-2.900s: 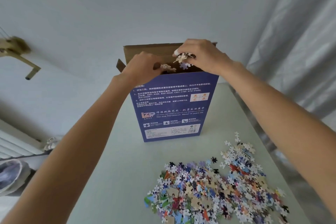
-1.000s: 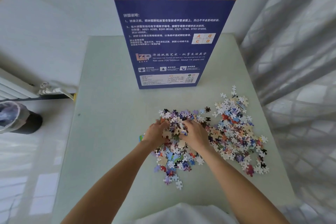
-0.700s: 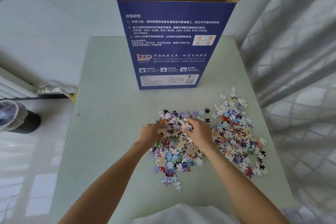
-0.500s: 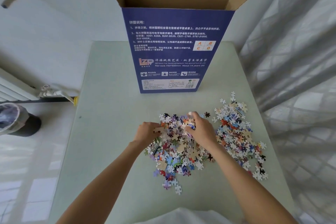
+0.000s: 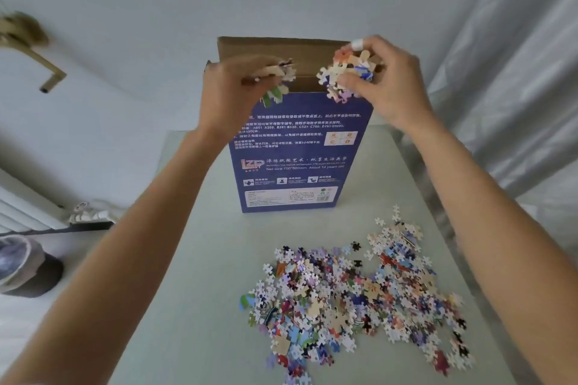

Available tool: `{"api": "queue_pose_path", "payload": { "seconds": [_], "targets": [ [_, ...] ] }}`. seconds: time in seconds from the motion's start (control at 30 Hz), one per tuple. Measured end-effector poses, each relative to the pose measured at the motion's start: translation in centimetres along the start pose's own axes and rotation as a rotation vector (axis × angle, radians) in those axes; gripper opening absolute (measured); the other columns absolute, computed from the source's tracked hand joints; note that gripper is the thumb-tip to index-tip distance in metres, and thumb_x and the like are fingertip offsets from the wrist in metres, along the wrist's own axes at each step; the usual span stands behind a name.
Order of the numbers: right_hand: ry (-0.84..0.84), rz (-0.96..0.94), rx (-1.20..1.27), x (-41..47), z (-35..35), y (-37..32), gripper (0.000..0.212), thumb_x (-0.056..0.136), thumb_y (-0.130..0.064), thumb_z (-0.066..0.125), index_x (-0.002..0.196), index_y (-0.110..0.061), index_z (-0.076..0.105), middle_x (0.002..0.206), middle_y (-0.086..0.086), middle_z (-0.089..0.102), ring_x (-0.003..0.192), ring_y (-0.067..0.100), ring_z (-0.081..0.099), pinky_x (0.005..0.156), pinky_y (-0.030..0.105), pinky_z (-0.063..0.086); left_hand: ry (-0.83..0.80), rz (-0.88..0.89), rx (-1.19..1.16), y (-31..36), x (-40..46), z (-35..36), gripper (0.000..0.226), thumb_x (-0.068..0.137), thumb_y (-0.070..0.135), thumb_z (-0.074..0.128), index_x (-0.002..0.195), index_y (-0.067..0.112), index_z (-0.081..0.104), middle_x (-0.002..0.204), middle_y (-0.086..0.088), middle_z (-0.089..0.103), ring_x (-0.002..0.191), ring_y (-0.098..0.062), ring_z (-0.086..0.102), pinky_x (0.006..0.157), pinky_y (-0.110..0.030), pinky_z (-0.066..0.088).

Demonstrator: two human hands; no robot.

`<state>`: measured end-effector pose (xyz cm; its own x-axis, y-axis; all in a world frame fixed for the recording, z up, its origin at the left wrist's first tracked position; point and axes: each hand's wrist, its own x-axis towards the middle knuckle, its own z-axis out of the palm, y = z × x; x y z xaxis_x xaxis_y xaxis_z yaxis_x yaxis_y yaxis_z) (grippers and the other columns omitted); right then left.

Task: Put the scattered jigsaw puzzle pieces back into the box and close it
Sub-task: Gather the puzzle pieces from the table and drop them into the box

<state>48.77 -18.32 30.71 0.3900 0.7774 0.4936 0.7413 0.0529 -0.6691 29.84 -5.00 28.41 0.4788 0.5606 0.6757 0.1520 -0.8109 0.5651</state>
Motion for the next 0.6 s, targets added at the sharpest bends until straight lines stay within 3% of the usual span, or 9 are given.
{"api": "queue_pose_path", "payload": {
  "seconds": [0.07, 0.2, 0.3, 0.4, 0.6],
  "targets": [
    [0.011, -0.042, -0.043, 2.8, -0.3, -0.3, 0.034, 0.077, -0.024, 0.074, 0.106, -0.015, 0.061, 0.104, -0.013, 0.064, 0.091, 0.004, 0.062, 0.082, 0.022, 0.052, 0.011, 0.058, 0.062, -0.6, 2.7, 0.5, 0.022, 0.079, 0.019, 0.068, 0.100, 0.013, 0.073, 0.091, -0.002, 0.072, 0.076, -0.011, 0.064, 0.070, -0.019, 0.049],
    [-0.053, -0.097, -0.179, 5.9, 0.4, 0.6, 0.034, 0.076, -0.035, 0.072, 0.105, -0.020, 0.062, 0.101, -0.009, 0.067, 0.089, 0.010, 0.064, 0.080, 0.036, 0.052, -0.148, 0.156, 0.215, -2.6, 4.5, 2.0, 0.023, 0.078, 0.012, 0.069, 0.101, 0.013, 0.073, 0.094, -0.006, 0.072, 0.082, -0.021, 0.067, 0.074, -0.027, 0.051],
    [-0.146, -0.147, -0.302, 6.5, 1.2, 1.4, 0.034, 0.080, -0.040, 0.068, 0.107, -0.021, 0.061, 0.098, -0.002, 0.068, 0.085, 0.020, 0.062, 0.073, 0.035, 0.050, -0.228, 0.154, 0.292, -3.7, 4.3, 2.3, 0.026, 0.077, 0.008, 0.069, 0.102, 0.013, 0.071, 0.097, -0.007, 0.071, 0.088, -0.026, 0.066, 0.075, -0.039, 0.053],
    [-0.211, -0.177, -0.365, 6.6, 1.9, 2.1, 0.031, 0.084, -0.039, 0.064, 0.110, -0.023, 0.059, 0.097, 0.000, 0.067, 0.078, 0.017, 0.056, 0.065, 0.028, 0.040, -0.255, 0.097, 0.325, -3.9, 4.3, 2.3, 0.026, 0.080, 0.017, 0.070, 0.107, 0.018, 0.069, 0.103, -0.001, 0.071, 0.094, -0.021, 0.065, 0.080, -0.036, 0.052],
    [-0.267, -0.217, -0.401, 6.5, 2.7, 2.1, 0.028, 0.087, -0.035, 0.060, 0.113, -0.024, 0.056, 0.104, -0.003, 0.065, 0.085, 0.015, 0.056, 0.070, 0.031, 0.042, -0.272, -0.017, 0.266, -3.3, 4.4, 1.9, 0.026, 0.086, 0.032, 0.062, 0.111, 0.024, 0.065, 0.093, 0.009, 0.071, 0.084, -0.010, 0.066, 0.081, -0.033, 0.052]
  ]
}}
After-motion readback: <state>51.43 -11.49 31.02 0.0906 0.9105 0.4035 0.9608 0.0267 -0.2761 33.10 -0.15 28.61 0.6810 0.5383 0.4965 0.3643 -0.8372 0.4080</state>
